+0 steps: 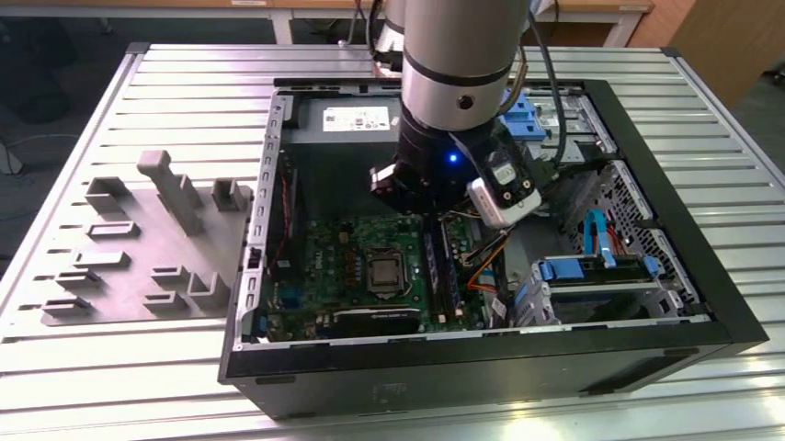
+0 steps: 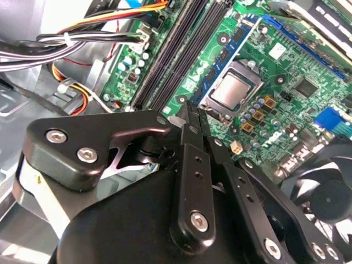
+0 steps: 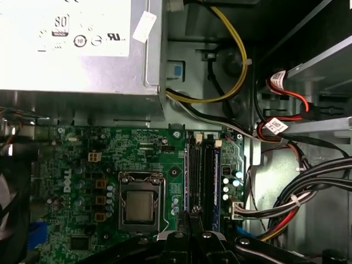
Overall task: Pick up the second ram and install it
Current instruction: 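Insert the second ram into the second slot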
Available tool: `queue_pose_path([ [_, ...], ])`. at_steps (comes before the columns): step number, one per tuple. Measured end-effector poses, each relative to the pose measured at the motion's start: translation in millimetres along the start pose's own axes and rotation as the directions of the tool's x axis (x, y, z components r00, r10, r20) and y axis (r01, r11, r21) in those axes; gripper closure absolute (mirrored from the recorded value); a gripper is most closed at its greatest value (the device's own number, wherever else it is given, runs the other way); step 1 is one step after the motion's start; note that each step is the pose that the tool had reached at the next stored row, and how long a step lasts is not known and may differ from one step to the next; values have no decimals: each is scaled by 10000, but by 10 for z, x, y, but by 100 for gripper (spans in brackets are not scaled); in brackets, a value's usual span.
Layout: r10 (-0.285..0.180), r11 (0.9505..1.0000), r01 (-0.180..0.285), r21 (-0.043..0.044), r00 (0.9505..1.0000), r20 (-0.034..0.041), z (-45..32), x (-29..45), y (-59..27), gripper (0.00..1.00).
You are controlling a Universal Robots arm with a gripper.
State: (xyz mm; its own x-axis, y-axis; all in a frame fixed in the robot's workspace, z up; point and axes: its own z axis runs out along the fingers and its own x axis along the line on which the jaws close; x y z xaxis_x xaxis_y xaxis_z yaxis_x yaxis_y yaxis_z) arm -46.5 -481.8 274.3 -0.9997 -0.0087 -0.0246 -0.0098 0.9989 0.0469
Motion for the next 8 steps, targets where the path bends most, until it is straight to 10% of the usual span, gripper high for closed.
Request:
queue_pose_path([
  [8, 23, 10000, -23, -16, 10000, 1, 125, -60, -18, 89],
])
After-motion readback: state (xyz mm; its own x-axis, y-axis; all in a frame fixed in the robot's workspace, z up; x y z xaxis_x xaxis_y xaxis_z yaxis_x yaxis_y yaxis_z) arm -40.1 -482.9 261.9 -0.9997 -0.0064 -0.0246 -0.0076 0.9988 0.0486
